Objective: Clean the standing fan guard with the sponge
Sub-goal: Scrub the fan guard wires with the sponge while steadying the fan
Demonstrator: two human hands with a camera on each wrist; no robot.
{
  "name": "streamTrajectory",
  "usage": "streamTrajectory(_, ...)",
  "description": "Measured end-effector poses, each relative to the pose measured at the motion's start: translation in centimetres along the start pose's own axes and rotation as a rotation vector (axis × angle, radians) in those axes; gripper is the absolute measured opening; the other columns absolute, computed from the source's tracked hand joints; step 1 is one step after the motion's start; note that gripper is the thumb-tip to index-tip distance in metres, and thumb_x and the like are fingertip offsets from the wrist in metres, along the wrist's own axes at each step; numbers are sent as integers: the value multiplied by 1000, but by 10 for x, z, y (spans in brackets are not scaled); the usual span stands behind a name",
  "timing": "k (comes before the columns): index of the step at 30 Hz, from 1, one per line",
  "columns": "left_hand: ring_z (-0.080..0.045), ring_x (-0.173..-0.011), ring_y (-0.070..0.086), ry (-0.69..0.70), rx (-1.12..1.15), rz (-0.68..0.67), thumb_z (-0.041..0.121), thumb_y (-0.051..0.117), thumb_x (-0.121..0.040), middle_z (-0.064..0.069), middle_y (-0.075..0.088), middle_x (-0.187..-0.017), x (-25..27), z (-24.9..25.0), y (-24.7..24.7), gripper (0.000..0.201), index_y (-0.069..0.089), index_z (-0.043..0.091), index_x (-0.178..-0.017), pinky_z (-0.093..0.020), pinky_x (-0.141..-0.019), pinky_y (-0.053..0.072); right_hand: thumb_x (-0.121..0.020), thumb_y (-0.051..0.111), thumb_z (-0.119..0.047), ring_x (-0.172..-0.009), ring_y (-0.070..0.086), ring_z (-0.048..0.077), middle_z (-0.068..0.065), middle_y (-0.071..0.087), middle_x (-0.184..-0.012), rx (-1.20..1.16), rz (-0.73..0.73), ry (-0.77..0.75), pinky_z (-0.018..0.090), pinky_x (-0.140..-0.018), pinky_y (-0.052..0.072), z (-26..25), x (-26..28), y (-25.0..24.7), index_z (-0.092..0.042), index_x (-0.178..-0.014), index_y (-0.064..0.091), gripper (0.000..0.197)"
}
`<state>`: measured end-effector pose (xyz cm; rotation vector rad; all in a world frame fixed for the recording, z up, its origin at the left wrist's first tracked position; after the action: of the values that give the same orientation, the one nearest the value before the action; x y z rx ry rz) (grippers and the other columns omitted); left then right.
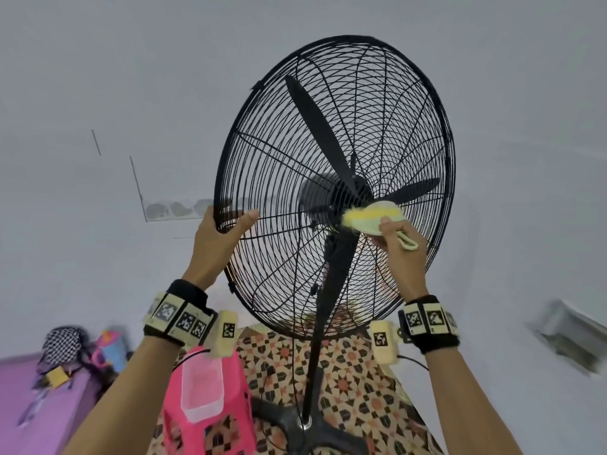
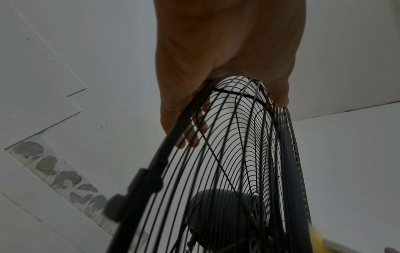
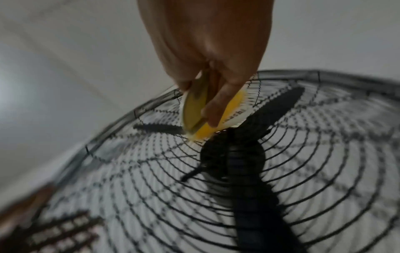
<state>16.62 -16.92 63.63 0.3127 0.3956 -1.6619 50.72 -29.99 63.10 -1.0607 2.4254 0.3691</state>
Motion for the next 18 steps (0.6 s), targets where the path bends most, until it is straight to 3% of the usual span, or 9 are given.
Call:
streamTrajectory(3, -14, -112, 68, 17, -12, -5, 81, 73, -73, 10, 71, -115, -1, 2, -1, 68, 59, 35, -121, -53, -104, 53, -102, 65, -25, -104, 74, 22, -7, 68, -109, 59, 166, 3, 27, -74, 63, 4, -3, -19, 5, -95, 64, 31)
streamTrajectory(6, -8, -114, 65, 36, -46, -25, 81, 69, -75, 14, 68, -118, 2, 3, -1, 70, 57, 35, -126, -50, -106, 52, -102, 65, -23, -100, 76, 24, 5, 69, -119, -47, 0, 22, 33, -77, 65, -5, 4, -5, 0, -92, 64, 25)
streamTrajectory(9, -12, -121, 64, 36, -52, -70, 84, 63, -79, 16, 67, -127, -1, -3, -5, 54, 55, 53, -122, -53, -109, 50, -102, 64, -23, -101, 74, 19, 2, 68, -115, 45, -72, -6, 32, -74, 65, -13, 8, 8, -6, -89, 64, 21)
streamTrajectory(12, -12, -122, 64, 6, -32, -172, 83, 57, -84, 11, 67, -131, -6, -4, -10, 55, 57, 48, -127, -55, -111, 48, -101, 66, -31, -81, 72, 8, -10, 70, -91, 233, 170, -18, 42, -74, 64, -16, 5, 0, -5, -90, 65, 28)
streamTrajectory(14, -13, -120, 65, 3, -44, -249, 82, 59, -84, 13, 66, -130, -11, 1, -13, 56, 58, 44, -125, -53, -111, 48, -102, 64, -35, -66, 64, 4, -7, 68, -79, 350, 262, -77, 38, -63, 58, -30, 20, 6, -8, -91, 66, 30)
streamTrajectory(16, -15, -122, 64, -33, -48, -347, 82, 64, -81, 11, 64, -135, -17, 4, -15, 65, 52, 43, -132, -50, -110, 48, -102, 63, -31, -61, 63, 6, -1, 69, -79, 291, 151, -178, 33, -51, 50, -53, 55, 38, -10, -93, 67, 24)
streamTrajectory(18, -17, -119, 68, -66, -53, -424, 82, 69, -76, 9, 64, -138, -23, 8, -17, 80, 47, 41, -141, -52, -105, 54, -102, 61, -30, -57, 65, 10, -8, 69, -80, 220, -64, -282, 27, -42, 48, -76, 104, 87, -20, -97, 67, 13)
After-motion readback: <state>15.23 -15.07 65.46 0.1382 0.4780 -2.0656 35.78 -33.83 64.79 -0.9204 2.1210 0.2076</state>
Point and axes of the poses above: each hand's wrist, its own x-axis away from the middle knuckle, its own y-axis out of the palm, z = x × y, the point moved 6 cm from there along -x, towards the middle knuckle
